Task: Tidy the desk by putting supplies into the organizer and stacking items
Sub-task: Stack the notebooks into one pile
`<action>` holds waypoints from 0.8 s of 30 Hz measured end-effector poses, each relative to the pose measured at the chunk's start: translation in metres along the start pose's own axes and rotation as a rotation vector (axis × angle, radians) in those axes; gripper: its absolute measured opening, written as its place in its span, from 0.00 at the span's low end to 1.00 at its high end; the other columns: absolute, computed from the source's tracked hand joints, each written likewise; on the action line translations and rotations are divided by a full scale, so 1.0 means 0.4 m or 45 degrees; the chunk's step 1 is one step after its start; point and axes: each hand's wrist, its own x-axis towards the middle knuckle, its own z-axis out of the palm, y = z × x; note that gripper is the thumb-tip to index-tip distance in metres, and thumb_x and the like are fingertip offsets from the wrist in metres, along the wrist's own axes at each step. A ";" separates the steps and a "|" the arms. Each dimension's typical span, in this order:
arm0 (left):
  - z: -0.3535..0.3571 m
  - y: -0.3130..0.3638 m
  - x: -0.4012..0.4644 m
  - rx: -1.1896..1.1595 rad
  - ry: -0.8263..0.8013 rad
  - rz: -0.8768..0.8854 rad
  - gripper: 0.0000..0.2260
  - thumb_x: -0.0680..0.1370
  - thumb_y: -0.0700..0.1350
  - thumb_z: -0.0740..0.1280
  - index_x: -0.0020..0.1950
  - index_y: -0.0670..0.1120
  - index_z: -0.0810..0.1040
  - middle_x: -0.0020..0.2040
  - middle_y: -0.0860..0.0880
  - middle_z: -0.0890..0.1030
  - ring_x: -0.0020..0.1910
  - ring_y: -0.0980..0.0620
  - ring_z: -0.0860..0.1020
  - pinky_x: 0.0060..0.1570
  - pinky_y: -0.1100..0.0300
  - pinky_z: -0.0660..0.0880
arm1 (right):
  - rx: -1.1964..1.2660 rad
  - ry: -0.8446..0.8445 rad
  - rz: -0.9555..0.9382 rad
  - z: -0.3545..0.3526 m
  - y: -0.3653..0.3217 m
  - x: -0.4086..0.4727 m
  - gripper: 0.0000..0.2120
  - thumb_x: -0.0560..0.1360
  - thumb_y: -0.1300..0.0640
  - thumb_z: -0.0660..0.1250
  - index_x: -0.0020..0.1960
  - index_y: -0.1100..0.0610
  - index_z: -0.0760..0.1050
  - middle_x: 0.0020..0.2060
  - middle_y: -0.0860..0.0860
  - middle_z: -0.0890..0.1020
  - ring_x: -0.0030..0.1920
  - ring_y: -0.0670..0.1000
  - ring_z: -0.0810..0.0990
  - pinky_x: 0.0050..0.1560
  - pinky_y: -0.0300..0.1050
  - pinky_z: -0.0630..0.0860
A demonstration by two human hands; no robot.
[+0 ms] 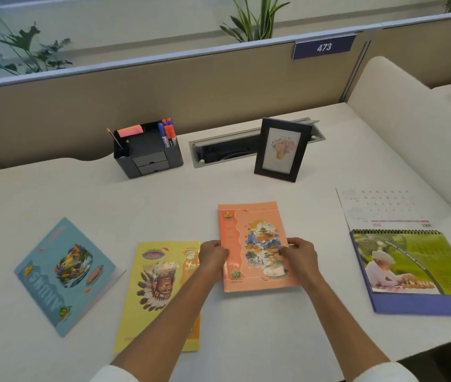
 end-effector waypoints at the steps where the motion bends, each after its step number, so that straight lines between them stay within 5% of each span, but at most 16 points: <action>1: -0.002 0.000 0.001 0.027 -0.006 0.023 0.12 0.71 0.29 0.60 0.40 0.42 0.80 0.43 0.40 0.83 0.37 0.44 0.80 0.38 0.56 0.75 | -0.048 0.020 -0.020 0.000 -0.004 -0.001 0.08 0.69 0.58 0.70 0.48 0.53 0.81 0.40 0.49 0.85 0.43 0.53 0.83 0.48 0.52 0.79; 4: -0.011 0.003 -0.014 0.082 -0.034 0.072 0.10 0.71 0.31 0.62 0.44 0.43 0.79 0.45 0.44 0.82 0.43 0.45 0.78 0.40 0.58 0.73 | -0.132 0.113 -0.073 -0.001 0.001 0.008 0.09 0.69 0.55 0.71 0.49 0.53 0.81 0.41 0.49 0.84 0.45 0.54 0.82 0.47 0.48 0.76; 8: -0.052 0.003 -0.043 0.095 -0.007 0.183 0.19 0.75 0.35 0.66 0.66 0.43 0.73 0.61 0.49 0.74 0.61 0.49 0.73 0.55 0.60 0.69 | -0.323 0.219 -0.123 -0.007 0.002 0.005 0.14 0.69 0.55 0.70 0.54 0.55 0.80 0.44 0.50 0.83 0.46 0.55 0.80 0.45 0.46 0.72; 11: -0.121 -0.002 -0.059 0.077 0.096 0.293 0.18 0.75 0.36 0.66 0.65 0.45 0.73 0.62 0.50 0.74 0.58 0.52 0.74 0.51 0.61 0.69 | -0.468 0.337 -0.224 -0.001 -0.004 -0.012 0.20 0.70 0.55 0.70 0.61 0.57 0.76 0.59 0.56 0.78 0.56 0.59 0.77 0.52 0.52 0.73; 14: -0.210 -0.021 -0.072 0.075 0.248 0.337 0.17 0.75 0.38 0.67 0.63 0.48 0.74 0.60 0.52 0.75 0.58 0.53 0.74 0.42 0.67 0.69 | -0.508 0.418 -0.518 0.039 -0.018 -0.039 0.19 0.69 0.61 0.70 0.60 0.59 0.76 0.59 0.58 0.77 0.55 0.62 0.75 0.52 0.55 0.73; 18: -0.327 -0.074 -0.081 0.007 0.444 0.394 0.14 0.73 0.35 0.65 0.56 0.48 0.77 0.56 0.50 0.78 0.57 0.51 0.75 0.44 0.62 0.73 | -0.580 0.155 -0.879 0.150 -0.053 -0.087 0.20 0.68 0.63 0.72 0.60 0.59 0.76 0.57 0.57 0.77 0.57 0.61 0.75 0.55 0.53 0.74; 24: -0.424 -0.200 -0.122 0.287 0.597 0.450 0.18 0.75 0.36 0.66 0.64 0.47 0.74 0.64 0.49 0.75 0.64 0.49 0.72 0.60 0.58 0.70 | -0.873 -0.422 -0.983 0.341 -0.095 -0.124 0.33 0.73 0.47 0.70 0.73 0.58 0.64 0.71 0.54 0.68 0.71 0.55 0.64 0.68 0.48 0.65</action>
